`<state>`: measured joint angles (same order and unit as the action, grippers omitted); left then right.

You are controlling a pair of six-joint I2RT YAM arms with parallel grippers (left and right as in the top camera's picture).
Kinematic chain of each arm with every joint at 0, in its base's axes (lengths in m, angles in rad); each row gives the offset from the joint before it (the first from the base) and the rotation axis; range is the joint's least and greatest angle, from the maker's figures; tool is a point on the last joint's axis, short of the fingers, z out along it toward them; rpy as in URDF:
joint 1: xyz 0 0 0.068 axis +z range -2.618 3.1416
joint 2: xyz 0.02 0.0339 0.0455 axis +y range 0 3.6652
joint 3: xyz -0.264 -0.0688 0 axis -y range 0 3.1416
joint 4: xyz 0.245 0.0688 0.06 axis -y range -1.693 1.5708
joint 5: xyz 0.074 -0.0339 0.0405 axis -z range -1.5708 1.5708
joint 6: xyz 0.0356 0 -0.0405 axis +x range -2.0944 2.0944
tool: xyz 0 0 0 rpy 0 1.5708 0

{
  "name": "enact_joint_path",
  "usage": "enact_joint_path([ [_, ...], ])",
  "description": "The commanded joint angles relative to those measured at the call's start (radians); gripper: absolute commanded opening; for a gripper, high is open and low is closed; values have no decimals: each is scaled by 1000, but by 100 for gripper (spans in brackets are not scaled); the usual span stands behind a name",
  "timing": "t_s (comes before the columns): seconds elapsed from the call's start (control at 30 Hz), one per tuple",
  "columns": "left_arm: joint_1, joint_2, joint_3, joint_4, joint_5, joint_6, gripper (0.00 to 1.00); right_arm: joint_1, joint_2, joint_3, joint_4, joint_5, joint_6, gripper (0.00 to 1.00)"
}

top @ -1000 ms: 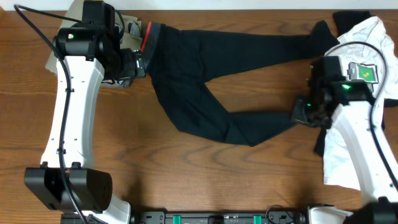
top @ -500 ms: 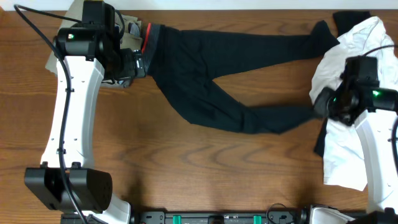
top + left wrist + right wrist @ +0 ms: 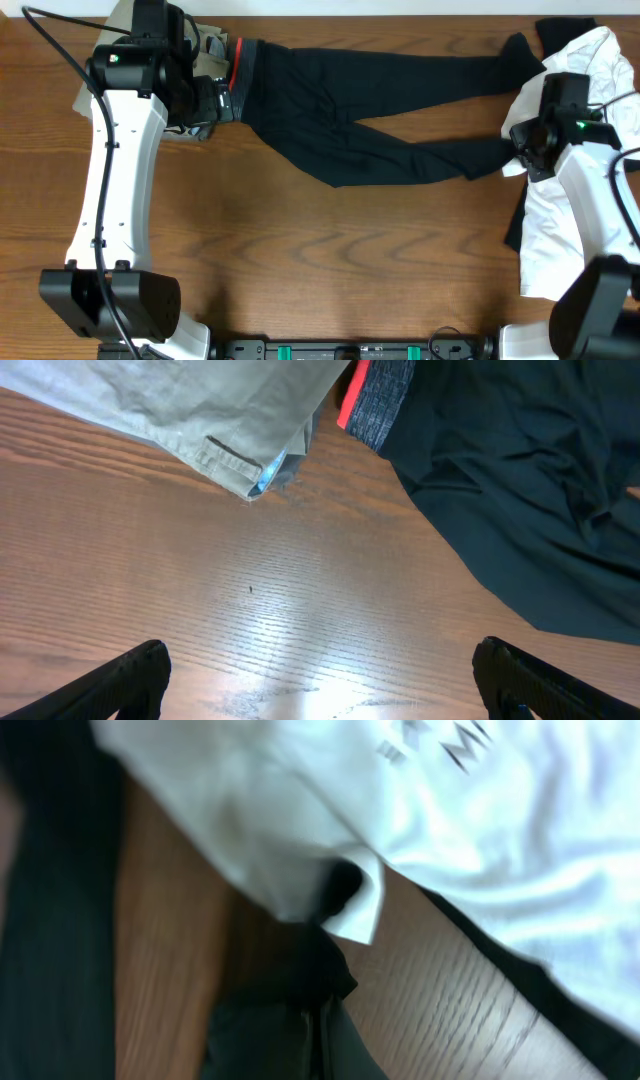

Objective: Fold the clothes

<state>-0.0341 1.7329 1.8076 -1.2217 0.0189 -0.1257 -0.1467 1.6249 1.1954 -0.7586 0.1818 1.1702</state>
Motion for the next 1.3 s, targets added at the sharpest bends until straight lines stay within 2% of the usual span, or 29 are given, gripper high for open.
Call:
enact_joint_path([
  [0.0, 5, 1, 0, 6, -5, 16, 98, -5, 8, 8, -5, 54, 224, 2],
  [0.13, 5, 1, 0, 13, -5, 16, 98, -5, -26, 8, -68, 76, 227, 2],
  [0.2, 5, 1, 0, 13, -5, 16, 98, -5, -59, 8, -169, 115, 298, 2],
  [0.27, 5, 1, 0, 13, -5, 16, 98, -10, -98, 8, -308, 126, 475, 1],
  [0.3, 5, 1, 0, 13, -5, 16, 98, -13, -118, 8, -389, 123, 623, 2],
  [0.33, 5, 1, 0, 16, -5, 16, 98, -14, -132, 8, -442, 118, 752, 11],
  [0.37, 5, 1, 0, 16, -5, 16, 98, -14, -140, 8, -462, 116, 832, 15],
  [0.4, 5, 1, 0, 20, -5, 16, 98, -15, -150, 8, -458, 123, 881, 15],
  [0.53, 5, 1, -2, 31, -5, 16, 98, -15, -145, 7, -314, 159, 825, 1],
  [0.7, 5, 1, -16, 42, -5, 16, 98, -15, -82, 7, -119, 181, 746, 1],
  [0.8, 5, 2, -22, 42, -5, 16, 98, -13, -62, 7, -90, 160, 554, 1],
  [0.87, 5, 3, -23, 43, -5, 16, 98, -12, -62, 7, -89, 134, 335, 4],
  [0.97, 5, 5, -23, 47, -5, 16, 98, -12, -63, 7, -59, 42, -184, 10],
  [1.07, 5, 6, -23, 56, -5, 16, 98, -10, -63, 7, -43, -178, -630, 19],
  [1.1, 5, 6, -23, 59, -5, 16, 98, -6, -63, 7, -52, -270, -756, 46],
  [1.17, 5, 11, -23, 65, -5, 16, 98, 5, -63, 7, -87, -347, -859, 62],
  [1.27, 5, 26, -35, 85, 8, 16, 98, 20, -63, 7, -127, -339, -867, 62],
])
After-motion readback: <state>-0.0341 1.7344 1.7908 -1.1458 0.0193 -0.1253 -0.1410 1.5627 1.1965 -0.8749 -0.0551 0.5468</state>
